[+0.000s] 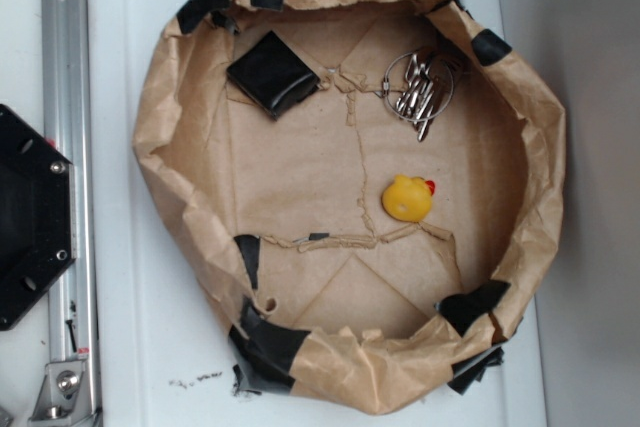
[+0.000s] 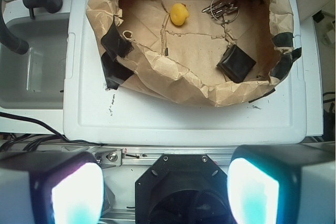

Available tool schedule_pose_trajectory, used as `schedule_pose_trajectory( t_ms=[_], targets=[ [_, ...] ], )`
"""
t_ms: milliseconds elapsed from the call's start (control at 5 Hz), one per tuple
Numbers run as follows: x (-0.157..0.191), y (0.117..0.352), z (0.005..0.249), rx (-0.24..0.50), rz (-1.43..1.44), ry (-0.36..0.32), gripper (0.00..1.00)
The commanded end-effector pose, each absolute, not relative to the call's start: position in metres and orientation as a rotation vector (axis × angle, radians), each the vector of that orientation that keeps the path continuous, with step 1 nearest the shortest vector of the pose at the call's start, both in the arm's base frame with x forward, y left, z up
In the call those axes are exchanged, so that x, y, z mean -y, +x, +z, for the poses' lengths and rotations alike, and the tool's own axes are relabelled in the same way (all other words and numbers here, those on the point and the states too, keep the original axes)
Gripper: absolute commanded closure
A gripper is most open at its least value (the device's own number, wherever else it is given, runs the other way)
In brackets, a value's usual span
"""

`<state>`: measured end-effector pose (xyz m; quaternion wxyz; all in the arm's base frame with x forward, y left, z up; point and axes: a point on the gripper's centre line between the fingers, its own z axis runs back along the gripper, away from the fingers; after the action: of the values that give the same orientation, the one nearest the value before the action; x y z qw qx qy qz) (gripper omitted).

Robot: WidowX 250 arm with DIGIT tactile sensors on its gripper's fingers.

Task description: Grab the yellow duck.

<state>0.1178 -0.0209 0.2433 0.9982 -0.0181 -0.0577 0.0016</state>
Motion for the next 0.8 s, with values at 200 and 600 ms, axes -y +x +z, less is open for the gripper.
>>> schedule_pose_trajectory(
  t_ms=[200, 600],
  targets=[
    [-0.01, 0.164, 0.212, 0.316, 0.091, 0.024, 0.0],
    [-0.029, 0.242, 0.176, 0.315, 0.001, 0.055, 0.0]
  ],
)
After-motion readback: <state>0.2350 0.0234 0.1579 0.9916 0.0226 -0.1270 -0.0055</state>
